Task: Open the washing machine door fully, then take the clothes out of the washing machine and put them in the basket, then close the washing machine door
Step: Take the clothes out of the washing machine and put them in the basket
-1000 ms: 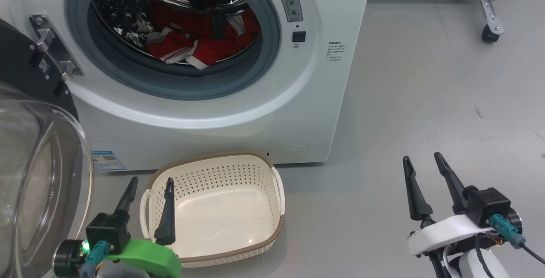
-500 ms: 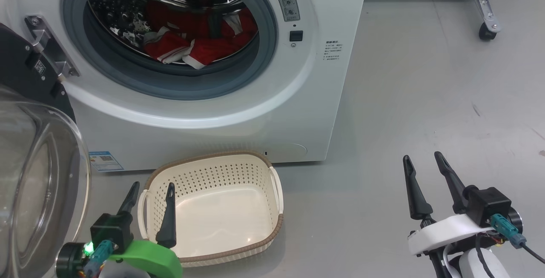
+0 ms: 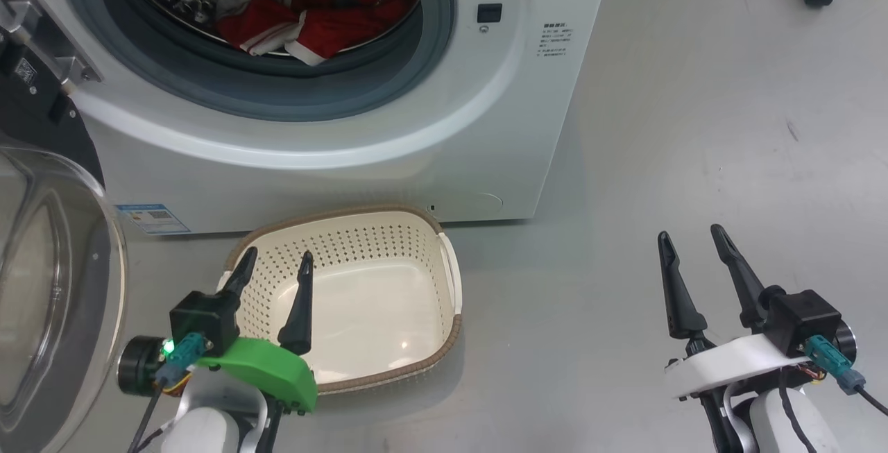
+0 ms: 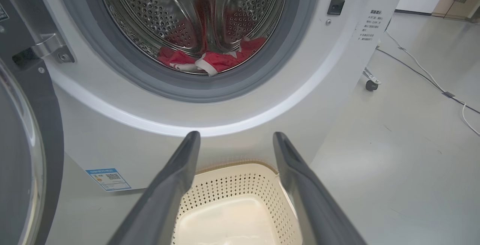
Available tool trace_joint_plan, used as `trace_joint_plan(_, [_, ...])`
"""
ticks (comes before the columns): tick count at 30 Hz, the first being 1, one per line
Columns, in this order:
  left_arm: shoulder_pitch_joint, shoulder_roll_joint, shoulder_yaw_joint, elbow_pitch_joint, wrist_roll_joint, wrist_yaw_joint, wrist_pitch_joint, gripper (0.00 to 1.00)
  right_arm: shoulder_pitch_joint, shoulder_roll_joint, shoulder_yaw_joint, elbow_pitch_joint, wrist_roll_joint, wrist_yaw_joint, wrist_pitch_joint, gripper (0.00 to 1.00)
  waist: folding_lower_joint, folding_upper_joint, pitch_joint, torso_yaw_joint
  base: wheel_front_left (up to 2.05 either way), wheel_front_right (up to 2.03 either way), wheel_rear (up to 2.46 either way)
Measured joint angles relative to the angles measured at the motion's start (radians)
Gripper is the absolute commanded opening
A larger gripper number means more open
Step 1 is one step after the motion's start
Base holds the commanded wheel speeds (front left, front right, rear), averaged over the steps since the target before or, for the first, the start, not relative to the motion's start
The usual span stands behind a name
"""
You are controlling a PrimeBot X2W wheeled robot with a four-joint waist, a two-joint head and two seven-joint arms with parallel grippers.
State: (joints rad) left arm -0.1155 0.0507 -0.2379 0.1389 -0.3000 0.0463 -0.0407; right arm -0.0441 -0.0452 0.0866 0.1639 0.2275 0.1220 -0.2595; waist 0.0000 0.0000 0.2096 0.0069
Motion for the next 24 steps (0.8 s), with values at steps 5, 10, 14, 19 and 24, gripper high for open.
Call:
trace_joint_plan(5, [-0.088, -0.002, -0.004, 0.052, -0.025, -0.009, 0.015, 1.00, -0.043, -0.001, 0.011, -0.025, -0.003, 0.000, 0.000, 1.00, 0.0000, 0.0000, 0.058, -0.006, 0.00, 0.00, 0.00])
trace_joint_plan(10, [-0.179, -0.004, 0.001, 0.104, -0.036, -0.019, 0.031, 1.00, -0.084, -0.001, 0.026, -0.040, -0.009, 0.000, 0.000, 1.00, 0.0000, 0.0000, 0.122, -0.019, 0.00, 0.00, 0.00])
trace_joint_plan(14, [-0.262, -0.006, 0.011, 0.140, -0.049, -0.025, 0.049, 1.00, -0.116, -0.001, 0.035, -0.050, -0.008, 0.000, 0.000, 1.00, 0.0000, 0.0000, 0.175, -0.033, 0.00, 0.00, 0.00])
trace_joint_plan(19, [-0.368, -0.010, 0.036, 0.192, -0.063, -0.034, 0.081, 1.00, -0.165, -0.002, 0.059, -0.061, -0.005, 0.000, 0.000, 1.00, 0.0000, 0.0000, 0.240, -0.055, 0.00, 0.00, 0.00])
trace_joint_plan(24, [-0.482, 0.001, 0.066, 0.232, -0.082, -0.035, 0.112, 1.00, -0.202, -0.003, 0.085, -0.063, 0.020, 0.000, 0.000, 1.00, 0.0000, 0.0000, 0.298, -0.083, 0.00, 0.00, 0.00])
